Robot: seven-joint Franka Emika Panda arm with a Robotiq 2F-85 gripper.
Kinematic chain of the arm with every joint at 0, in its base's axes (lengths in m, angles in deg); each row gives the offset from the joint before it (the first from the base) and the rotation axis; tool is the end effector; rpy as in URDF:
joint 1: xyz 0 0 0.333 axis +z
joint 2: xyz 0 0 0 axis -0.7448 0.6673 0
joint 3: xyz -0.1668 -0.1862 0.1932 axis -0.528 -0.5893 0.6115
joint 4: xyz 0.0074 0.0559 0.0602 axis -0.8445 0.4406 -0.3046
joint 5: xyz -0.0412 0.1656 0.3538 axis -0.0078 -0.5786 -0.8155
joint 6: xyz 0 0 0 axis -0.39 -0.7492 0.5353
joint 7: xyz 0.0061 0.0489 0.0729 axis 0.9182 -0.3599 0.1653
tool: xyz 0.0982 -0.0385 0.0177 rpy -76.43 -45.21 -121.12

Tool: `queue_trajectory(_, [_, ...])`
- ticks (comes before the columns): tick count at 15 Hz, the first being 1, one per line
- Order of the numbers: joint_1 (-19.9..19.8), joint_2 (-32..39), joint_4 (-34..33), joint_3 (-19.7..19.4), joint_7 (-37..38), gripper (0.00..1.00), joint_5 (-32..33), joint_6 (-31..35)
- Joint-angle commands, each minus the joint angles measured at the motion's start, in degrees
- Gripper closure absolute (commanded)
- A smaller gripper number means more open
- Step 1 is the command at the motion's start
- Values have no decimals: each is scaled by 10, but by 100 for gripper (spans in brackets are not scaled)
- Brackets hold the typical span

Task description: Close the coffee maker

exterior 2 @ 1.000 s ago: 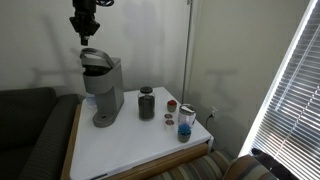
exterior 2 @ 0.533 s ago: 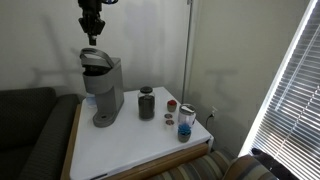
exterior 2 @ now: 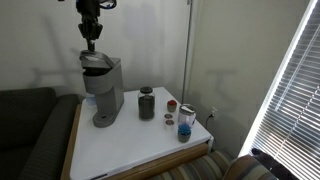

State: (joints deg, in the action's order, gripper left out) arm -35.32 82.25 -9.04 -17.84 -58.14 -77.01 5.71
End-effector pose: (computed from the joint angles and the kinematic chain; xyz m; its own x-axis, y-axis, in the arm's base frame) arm 0.6628 0.1907 0.4459 0.9869 -0.0247 -0.1595 -0.0130 -0.9972 0.0741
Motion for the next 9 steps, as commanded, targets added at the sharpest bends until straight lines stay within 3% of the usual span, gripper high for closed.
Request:
queue_trajectory(1, [13,21,-24,-7,1,100,13,-58])
queue_trajectory(6, [22,57,-61,-13,38,100,12,-146])
queue_trajectory(9, [23,63,-72,-12,43,100,7,-156])
